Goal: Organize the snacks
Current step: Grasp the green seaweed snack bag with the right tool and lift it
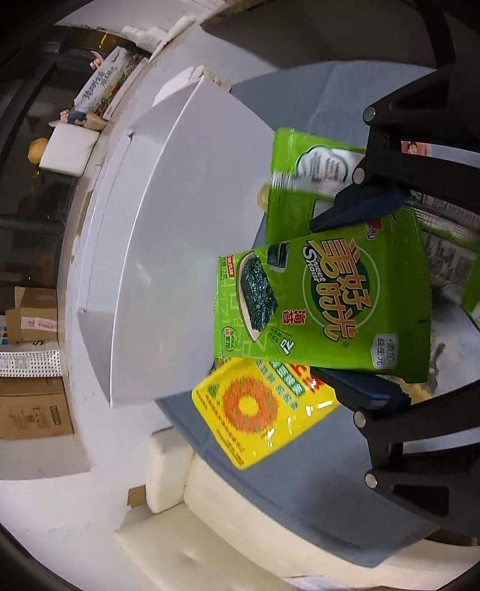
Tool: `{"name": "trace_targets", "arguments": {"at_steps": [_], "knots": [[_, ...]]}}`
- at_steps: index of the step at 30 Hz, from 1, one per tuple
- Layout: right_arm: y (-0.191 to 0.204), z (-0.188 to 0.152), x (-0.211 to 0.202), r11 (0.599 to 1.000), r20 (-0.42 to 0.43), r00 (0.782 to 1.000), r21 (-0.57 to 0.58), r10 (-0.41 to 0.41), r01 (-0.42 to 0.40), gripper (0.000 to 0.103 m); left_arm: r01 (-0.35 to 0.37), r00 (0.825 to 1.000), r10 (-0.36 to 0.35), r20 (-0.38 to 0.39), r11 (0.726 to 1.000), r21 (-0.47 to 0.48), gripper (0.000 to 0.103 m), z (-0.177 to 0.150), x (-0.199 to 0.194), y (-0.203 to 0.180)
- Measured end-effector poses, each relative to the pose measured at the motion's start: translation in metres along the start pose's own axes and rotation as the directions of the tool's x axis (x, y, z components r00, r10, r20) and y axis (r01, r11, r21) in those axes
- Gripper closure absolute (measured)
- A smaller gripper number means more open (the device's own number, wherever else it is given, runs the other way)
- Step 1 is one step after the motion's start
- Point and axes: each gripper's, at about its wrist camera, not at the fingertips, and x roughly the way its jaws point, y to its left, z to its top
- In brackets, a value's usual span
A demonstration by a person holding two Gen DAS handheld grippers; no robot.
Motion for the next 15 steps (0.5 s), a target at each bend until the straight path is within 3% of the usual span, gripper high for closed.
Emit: {"name": "trace_targets", "arguments": {"at_steps": [8, 15], "knots": [[-0.011, 0.0, -0.031, 0.999, 0.062, 0.998, 0.033, 0.011, -0.013, 0.029, 0.0, 1.0, 0.0, 0.003, 1.0, 0.013, 0.0, 0.002, 0.0, -0.007], [-0.048, -0.018, -0.096, 0.994, 0.185, 0.983, 0.111, -0.001, -0.02, 0.029, 0.034, 0.999, -0.034, -0.007, 0.998, 0.046, 0.0, 0.006, 0.011, -0.034]]}}
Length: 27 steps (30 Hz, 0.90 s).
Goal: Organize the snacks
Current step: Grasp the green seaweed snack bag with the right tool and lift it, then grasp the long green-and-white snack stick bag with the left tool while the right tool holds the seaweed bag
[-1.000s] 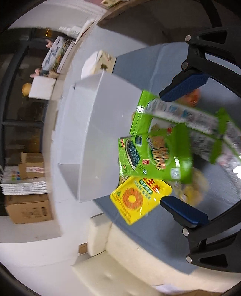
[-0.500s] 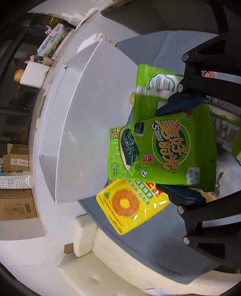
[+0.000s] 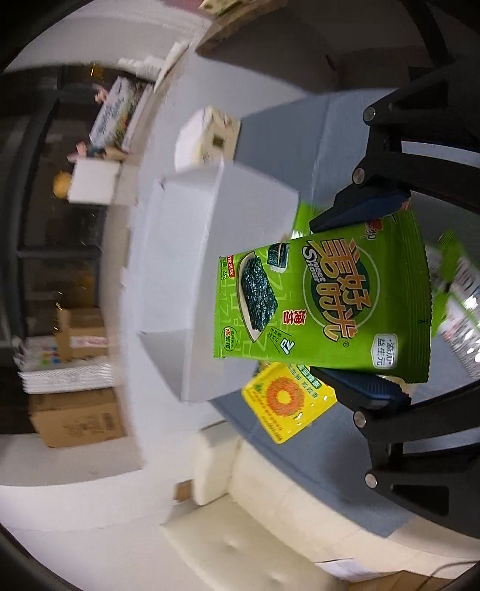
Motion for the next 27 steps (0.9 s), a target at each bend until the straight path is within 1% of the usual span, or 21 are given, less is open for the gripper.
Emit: {"name": "trace_targets", "arguments": {"at_steps": [4, 7, 10, 12, 14, 15, 16, 19, 21, 22, 23, 24, 26, 27], "knots": [[-0.032, -0.009, -0.041, 0.996, 0.051, 0.998, 0.084, -0.047, 0.042, 0.029, 0.041, 0.999, -0.041, -0.011, 0.999, 0.034, 0.0, 0.002, 0.016, -0.03], [-0.06, -0.022, -0.073, 0.986, 0.09, 0.992, 0.15, -0.088, 0.074, 0.029, 0.092, 0.995, -0.091, -0.028, 0.994, 0.064, 0.0, 0.002, 0.033, -0.06], [-0.085, -0.041, -0.098, 0.969, 0.095, 0.986, 0.219, -0.14, 0.117, 0.029, 0.125, 0.991, -0.119, -0.058, 0.986, 0.108, 0.0, 0.001, 0.061, -0.099], [-0.101, -0.054, -0.111, 0.958, 0.089, 0.985, 0.259, -0.151, 0.123, 0.029, 0.137, 0.989, -0.128, -0.075, 0.981, 0.136, 0.0, 0.0, 0.081, -0.123], [-0.111, -0.065, -0.121, 0.951, 0.088, 0.983, 0.282, -0.161, 0.13, 0.029, 0.126, 0.989, -0.111, -0.099, 0.98, 0.155, 0.0, -0.003, 0.106, -0.146], [-0.116, -0.07, -0.125, 0.946, 0.088, 0.982, 0.295, -0.166, 0.133, 0.029, 0.106, 0.989, -0.087, -0.117, 0.979, 0.174, 0.0, -0.004, 0.123, -0.162], [-0.122, -0.075, -0.129, 0.941, 0.087, 0.982, 0.311, -0.17, 0.135, 0.029, 0.099, 0.989, -0.078, -0.123, 0.978, 0.184, 0.0, -0.004, 0.133, -0.17], [-0.133, -0.086, -0.133, 0.933, 0.075, 0.983, 0.333, -0.168, 0.134, 0.029, 0.074, 0.989, -0.04, -0.139, 0.965, 0.253, 0.0, -0.009, 0.168, -0.201], [-0.139, -0.092, -0.136, 0.93, 0.073, 0.984, 0.344, -0.162, 0.128, 0.029, 0.012, 0.986, 0.039, -0.16, 0.952, 0.306, 0.0, -0.014, 0.193, -0.216], [-0.141, -0.093, -0.136, 0.928, 0.074, 0.984, 0.349, -0.163, 0.128, 0.029, 0.01, 0.985, 0.044, -0.168, 0.951, 0.31, 0.0, -0.016, 0.199, -0.217], [-0.143, -0.094, -0.136, 0.927, 0.075, 0.984, 0.352, -0.163, 0.127, 0.029, 0.008, 0.983, 0.05, -0.176, 0.95, 0.313, 0.005, -0.018, 0.205, -0.219], [-0.145, -0.095, -0.136, 0.927, 0.076, 0.984, 0.354, -0.162, 0.125, 0.029, -0.006, 0.981, 0.067, -0.182, 0.948, 0.318, 0.015, -0.02, 0.21, -0.22], [-0.147, -0.095, -0.136, 0.925, 0.078, 0.984, 0.36, -0.16, 0.122, 0.029, -0.016, 0.976, 0.083, -0.2, 0.949, 0.316, 0.023, -0.022, 0.218, -0.219], [-0.148, -0.096, -0.136, 0.926, 0.08, 0.984, 0.36, -0.157, 0.119, 0.029, -0.008, 0.973, 0.077, -0.218, 0.953, 0.302, 0.026, -0.023, 0.222, -0.216]]}}
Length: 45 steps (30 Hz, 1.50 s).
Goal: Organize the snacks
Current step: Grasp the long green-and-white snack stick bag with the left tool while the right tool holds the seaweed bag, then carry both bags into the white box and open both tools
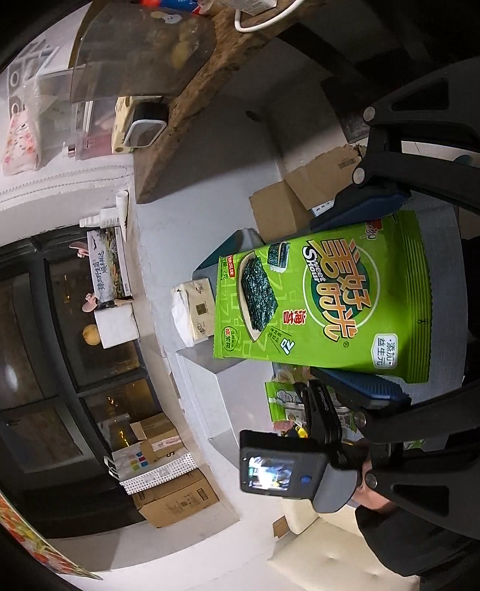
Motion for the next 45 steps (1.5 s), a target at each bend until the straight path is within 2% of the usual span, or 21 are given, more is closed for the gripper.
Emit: {"name": "trace_targets", "arguments": {"at_steps": [5, 10, 14, 21, 28, 31, 35, 37, 41, 45], "knots": [[0.003, 0.0, 0.003, 1.0, -0.001, 1.0, -0.007, 0.016, -0.016, 0.029, 0.055, 0.998, -0.055, 0.007, 0.998, -0.031, 0.028, 0.0, 0.001, 0.007], [0.008, 0.0, 0.005, 1.0, 0.0, 1.0, -0.017, 0.026, -0.026, 0.029, 0.112, 0.993, -0.109, 0.039, 0.991, -0.07, 0.028, -0.001, -0.021, 0.024], [0.013, 0.002, 0.011, 0.999, -0.009, 1.0, -0.029, 0.028, -0.028, 0.029, 0.171, 0.981, -0.16, 0.107, 0.981, -0.095, 0.028, -0.001, -0.057, 0.041], [0.042, 0.014, 0.035, 0.995, -0.025, 0.998, -0.071, 0.061, -0.063, 0.029, 0.259, 0.949, -0.228, 0.22, 0.958, -0.121, 0.028, -0.013, -0.13, 0.083], [0.09, 0.04, 0.073, 0.983, -0.037, 0.994, -0.15, 0.103, -0.107, 0.029, 0.26, 0.931, -0.215, 0.295, 0.958, -0.122, 0.028, -0.009, -0.167, 0.127], [0.113, 0.064, 0.092, 0.977, -0.022, 0.994, -0.183, 0.108, -0.11, 0.029, 0.252, 0.926, -0.2, 0.321, 0.96, -0.126, 0.028, 0.01, -0.162, 0.153], [0.142, 0.106, 0.131, 0.974, -0.023, 0.991, -0.187, 0.128, -0.13, 0.029, 0.254, 0.917, -0.201, 0.345, 0.96, -0.116, 0.028, 0.048, -0.135, 0.185], [0.156, 0.124, 0.148, 0.972, -0.021, 0.993, -0.206, 0.113, -0.115, 0.029, 0.23, 0.921, -0.177, 0.347, 0.966, -0.118, 0.028, 0.067, -0.12, 0.197], [0.183, 0.158, 0.19, 0.967, -0.028, 0.998, -0.249, 0.05, -0.056, 0.029, 0.257, 0.923, -0.205, 0.325, 0.958, -0.126, 0.028, 0.117, -0.077, 0.221], [0.199, 0.18, 0.239, 0.963, -0.071, 0.996, -0.26, 0.051, -0.067, 0.029, 0.257, 0.938, -0.217, 0.269, 0.958, -0.124, 0.028, 0.158, -0.027, 0.237]]}}
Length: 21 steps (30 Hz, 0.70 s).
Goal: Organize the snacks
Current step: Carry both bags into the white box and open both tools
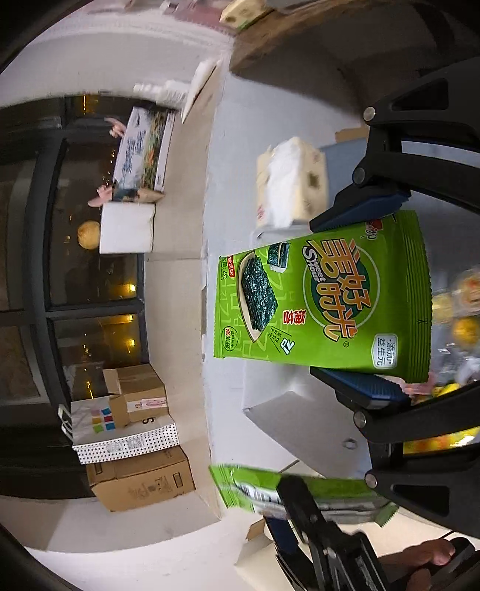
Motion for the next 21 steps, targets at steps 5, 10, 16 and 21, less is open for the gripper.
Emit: {"name": "trace_targets", "arguments": {"at_steps": [5, 10, 16, 21], "knots": [[-0.002, 0.007, 0.04, 1.0, -0.055, 0.998, 0.019, -0.01, 0.011, 0.024, -0.031, 0.999, 0.031, -0.029, 0.999, -0.012, 0.005, 0.009, 0.04, 0.011], [-0.002, 0.003, 0.05, 1.0, -0.037, 0.999, 0.012, -0.02, 0.02, 0.01, -0.035, 0.997, 0.034, -0.065, 0.999, -0.01, 0.0, 0.002, 0.059, 0.009], [-0.003, -0.004, 0.05, 0.999, -0.044, 0.999, 0.007, -0.031, 0.031, 0.009, -0.064, 0.995, 0.067, -0.071, 0.997, 0.04, 0.0, -0.011, 0.059, -0.002], [-0.009, -0.014, 0.031, 0.999, -0.032, 0.999, 0.03, -0.018, 0.019, 0.0, -0.06, 0.993, 0.064, -0.096, 0.997, 0.042, 0.0, -0.023, 0.048, -0.007]]}}
